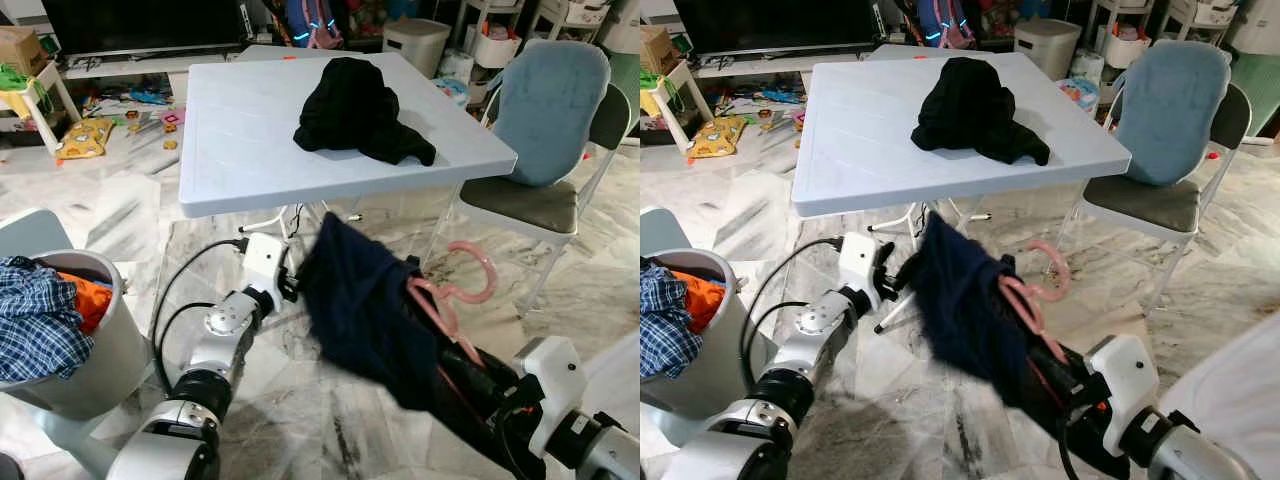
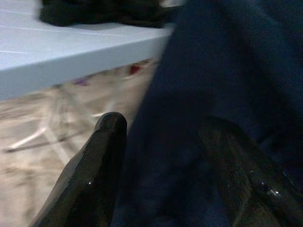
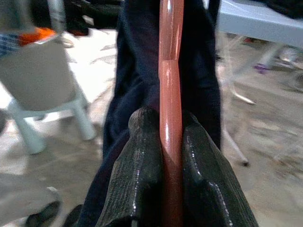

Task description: Hang hanger

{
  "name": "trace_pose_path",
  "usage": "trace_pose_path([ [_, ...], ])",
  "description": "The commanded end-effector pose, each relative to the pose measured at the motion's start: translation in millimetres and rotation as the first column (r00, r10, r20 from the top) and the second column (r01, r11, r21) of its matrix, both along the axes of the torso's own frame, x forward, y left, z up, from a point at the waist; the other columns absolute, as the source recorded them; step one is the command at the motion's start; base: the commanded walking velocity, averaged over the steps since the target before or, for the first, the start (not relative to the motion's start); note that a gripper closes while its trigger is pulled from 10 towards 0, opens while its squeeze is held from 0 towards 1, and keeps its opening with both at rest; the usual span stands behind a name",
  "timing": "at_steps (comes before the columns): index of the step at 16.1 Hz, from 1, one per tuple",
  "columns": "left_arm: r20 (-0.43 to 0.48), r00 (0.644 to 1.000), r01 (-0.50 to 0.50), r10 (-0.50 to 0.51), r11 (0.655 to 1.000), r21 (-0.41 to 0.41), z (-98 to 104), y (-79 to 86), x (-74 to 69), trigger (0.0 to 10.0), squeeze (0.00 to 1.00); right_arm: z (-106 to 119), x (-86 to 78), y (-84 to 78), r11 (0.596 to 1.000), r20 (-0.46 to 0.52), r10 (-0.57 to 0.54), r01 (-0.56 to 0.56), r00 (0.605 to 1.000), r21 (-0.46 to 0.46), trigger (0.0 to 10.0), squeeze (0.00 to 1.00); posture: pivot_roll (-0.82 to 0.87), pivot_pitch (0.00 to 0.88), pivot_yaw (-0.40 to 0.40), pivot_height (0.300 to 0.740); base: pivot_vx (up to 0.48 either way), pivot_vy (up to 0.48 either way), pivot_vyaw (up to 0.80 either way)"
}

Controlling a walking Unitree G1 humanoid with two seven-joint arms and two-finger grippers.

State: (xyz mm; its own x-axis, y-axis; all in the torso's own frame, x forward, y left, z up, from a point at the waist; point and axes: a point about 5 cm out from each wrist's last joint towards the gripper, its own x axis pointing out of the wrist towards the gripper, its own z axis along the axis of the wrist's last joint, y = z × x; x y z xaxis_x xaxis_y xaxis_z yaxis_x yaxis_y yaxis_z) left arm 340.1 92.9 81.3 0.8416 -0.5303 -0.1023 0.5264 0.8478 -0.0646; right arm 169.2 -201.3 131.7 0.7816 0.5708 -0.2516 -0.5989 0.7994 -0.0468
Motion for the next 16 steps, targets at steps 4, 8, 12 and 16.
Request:
trace_pose_path([
  [4, -0.012, 0.981, 0.19, -0.193, 0.974, -0.124, 7.3, -18.4, -5.9, 10.0, 0.0, 21.0, -2.3, 2.6, 0.998, 0.055, 0.069, -0.07, 0.996, 0.005, 10.0, 0.0, -0.01, 0.0, -0.024, 0.74, 0.0, 0.0, 0.0],
  [8, -0.004, 0.965, 0.257, -0.261, 0.954, -0.157, 9.1, -19.2, -8.1, 10.0, 0.0, 25.8, -12.1, 7.9, 0.99, 0.013, 0.139, -0.14, 0.99, 0.029, 10.0, 0.0, -0.01, 0.0, -0.026, 0.74, 0.0, 0.0, 0.0],
  [12, -0.008, 0.965, 0.251, -0.262, 0.932, -0.261, 14.0, -13.0, -7.2, 0.0, 0.0, 22.0, -15.5, 6.4, 0.986, -0.03, 0.168, -0.168, 0.985, 0.009, 10.0, 0.0, 0.0, 0.0, -0.041, 0.74, 0.0, 0.0, 0.0],
  [16, -0.014, 0.957, 0.281, -0.291, 0.934, -0.219, 9.1, -6.5, -13.0, 0.0, 0.0, 19.3, 1.8, -10.6, 0.993, 0.036, 0.037, -0.032, 0.999, -0.115, 10.0, 0.0, -0.01, 0.0, -0.043, 0.74, 0.0, 0.0, 0.0],
])
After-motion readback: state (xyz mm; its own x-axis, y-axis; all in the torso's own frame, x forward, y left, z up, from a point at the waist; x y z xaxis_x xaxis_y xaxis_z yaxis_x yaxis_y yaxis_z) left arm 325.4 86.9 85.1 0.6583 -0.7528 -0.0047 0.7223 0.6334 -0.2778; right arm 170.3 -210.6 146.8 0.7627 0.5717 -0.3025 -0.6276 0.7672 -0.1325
